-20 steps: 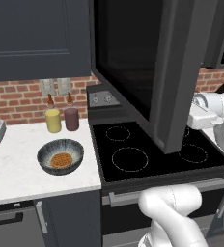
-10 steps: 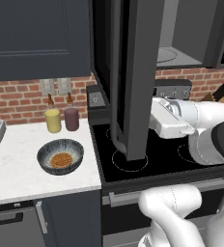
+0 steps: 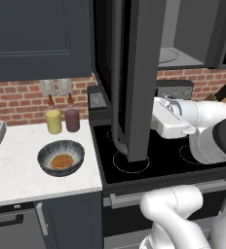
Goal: Open the microwave, place the bowl with waffle inside the microwave, then close the microwave door and turn it on.
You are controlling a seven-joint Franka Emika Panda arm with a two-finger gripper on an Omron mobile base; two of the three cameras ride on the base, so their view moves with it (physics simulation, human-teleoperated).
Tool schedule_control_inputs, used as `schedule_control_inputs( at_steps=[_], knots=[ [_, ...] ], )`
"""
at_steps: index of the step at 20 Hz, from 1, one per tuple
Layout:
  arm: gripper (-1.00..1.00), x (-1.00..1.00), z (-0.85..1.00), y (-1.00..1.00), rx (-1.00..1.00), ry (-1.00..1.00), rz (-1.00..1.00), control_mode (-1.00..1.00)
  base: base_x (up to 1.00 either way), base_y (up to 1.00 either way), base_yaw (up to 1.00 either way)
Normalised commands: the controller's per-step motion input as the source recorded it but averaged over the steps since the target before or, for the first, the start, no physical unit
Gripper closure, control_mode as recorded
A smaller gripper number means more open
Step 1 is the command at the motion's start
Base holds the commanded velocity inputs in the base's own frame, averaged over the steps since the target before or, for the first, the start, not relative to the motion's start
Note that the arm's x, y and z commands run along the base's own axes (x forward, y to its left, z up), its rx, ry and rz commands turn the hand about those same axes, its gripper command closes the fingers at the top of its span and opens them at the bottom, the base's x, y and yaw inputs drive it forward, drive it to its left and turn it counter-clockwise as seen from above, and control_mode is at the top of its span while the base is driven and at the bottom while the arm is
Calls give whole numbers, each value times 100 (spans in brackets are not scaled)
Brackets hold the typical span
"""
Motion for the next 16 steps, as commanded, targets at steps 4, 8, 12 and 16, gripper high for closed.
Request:
schedule_control_inputs(
  at_steps=[4,8,12,16],
  knots=[
    [-100,-1,0,0,0,-3,0,-100,0,0,0],
    [-100,0,10,-18,-1,-1,-3,-100,0,0,0],
    [-100,1,1,-66,-9,0,-17,-100,0,0,0],
    [-100,1,-1,-85,-16,4,-26,-100,0,0,0]
  ],
)
